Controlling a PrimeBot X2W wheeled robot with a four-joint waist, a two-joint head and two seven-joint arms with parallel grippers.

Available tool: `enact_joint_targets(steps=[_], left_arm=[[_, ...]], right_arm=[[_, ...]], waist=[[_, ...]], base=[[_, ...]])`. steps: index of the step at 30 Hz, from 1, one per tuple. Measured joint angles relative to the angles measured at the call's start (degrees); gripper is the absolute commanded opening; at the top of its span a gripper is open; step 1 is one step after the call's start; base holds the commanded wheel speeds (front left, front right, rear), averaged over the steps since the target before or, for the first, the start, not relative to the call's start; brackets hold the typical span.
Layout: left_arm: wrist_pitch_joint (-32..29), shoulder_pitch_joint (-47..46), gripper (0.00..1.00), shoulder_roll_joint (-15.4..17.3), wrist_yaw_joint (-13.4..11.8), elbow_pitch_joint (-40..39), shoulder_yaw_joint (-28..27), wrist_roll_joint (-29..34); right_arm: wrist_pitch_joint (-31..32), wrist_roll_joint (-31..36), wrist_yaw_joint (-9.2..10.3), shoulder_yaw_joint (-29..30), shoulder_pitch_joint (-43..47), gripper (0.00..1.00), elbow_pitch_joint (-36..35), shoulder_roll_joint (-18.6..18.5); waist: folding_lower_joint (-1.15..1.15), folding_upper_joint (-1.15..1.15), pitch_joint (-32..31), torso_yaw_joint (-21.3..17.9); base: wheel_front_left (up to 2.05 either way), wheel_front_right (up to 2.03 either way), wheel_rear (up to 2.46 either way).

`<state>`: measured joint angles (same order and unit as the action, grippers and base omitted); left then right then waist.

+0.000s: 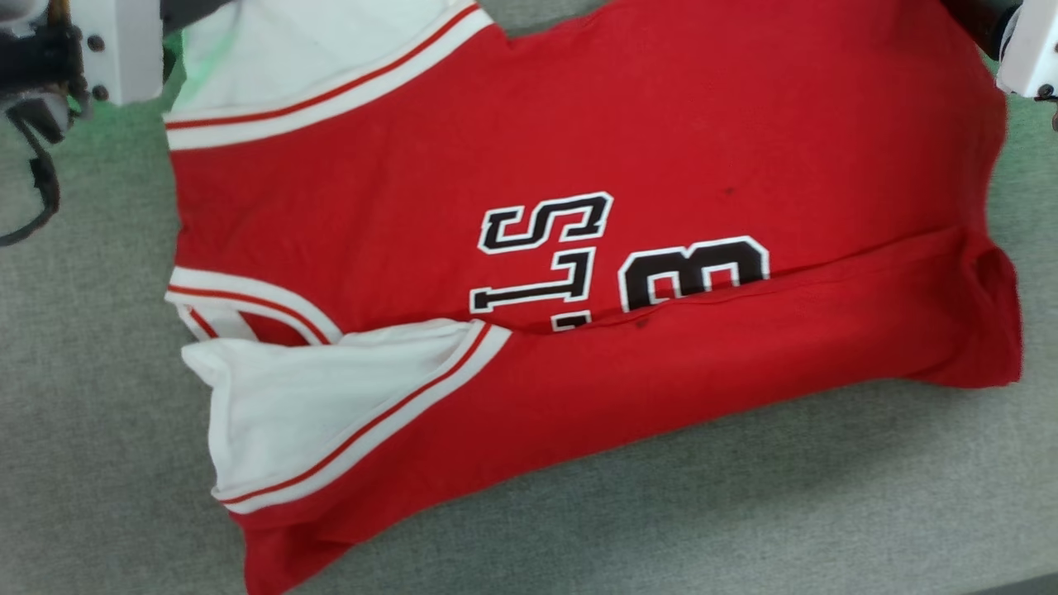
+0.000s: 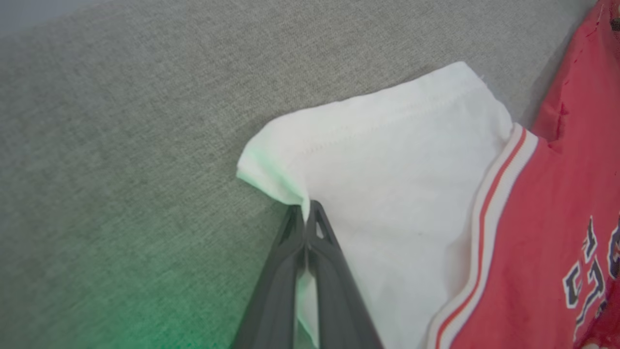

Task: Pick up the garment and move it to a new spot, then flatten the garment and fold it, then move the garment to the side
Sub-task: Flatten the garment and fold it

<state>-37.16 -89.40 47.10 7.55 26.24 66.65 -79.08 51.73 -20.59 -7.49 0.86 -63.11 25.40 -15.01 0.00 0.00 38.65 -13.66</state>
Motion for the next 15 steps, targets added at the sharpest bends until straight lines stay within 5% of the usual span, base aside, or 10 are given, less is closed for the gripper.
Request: enact_joint_targets(steps=[4, 5, 7, 8, 15], left_arm=[[0.93, -0.99, 0.00, -0.21, 0.03, -0.63, 0.97, -0.69], [1.21, -1.13, 0.00, -0.30, 0.03, -0.69, 1.15, -0.94], [1.79, -1.42, 0.00, -0.46, 0.04, -0.82, 1.52, -1.30], [2.03, -1.49, 0.00, -0.55, 0.05, -0.81, 1.69, -1.72], [7.84, 0.07, 0.00, -1.22, -0.03, -2.42, 2.61, -3.66]], right_arm=[[0.81, 0.62, 0.00, 0.01, -1.15, 1.00, 2.78, 0.69], [1.07, 0.53, 0.01, -0.22, -1.55, 0.80, 2.97, 0.64], [0.70, 0.31, 0.01, -0.23, -2.07, 0.11, 3.34, 0.58], [0.41, 0.12, 0.01, -0.21, -2.07, 0.00, 3.46, 0.51], [-6.75, -2.12, 0.00, -2.02, -0.38, 0.00, 1.80, -1.86]], waist=[[0.00, 0.00, 0.97, 1.08], [0.00, 0.00, 1.14, 1.30], [0.00, 0.00, 1.38, 1.69], [0.00, 0.00, 1.44, 1.85], [0.00, 0.00, 0.03, 2.95]], base=[[0.00, 0.00, 0.00], [0.00, 0.00, 0.00], [0.00, 0.00, 0.00], [0.00, 0.00, 0.00], [0.00, 0.00, 0.00]])
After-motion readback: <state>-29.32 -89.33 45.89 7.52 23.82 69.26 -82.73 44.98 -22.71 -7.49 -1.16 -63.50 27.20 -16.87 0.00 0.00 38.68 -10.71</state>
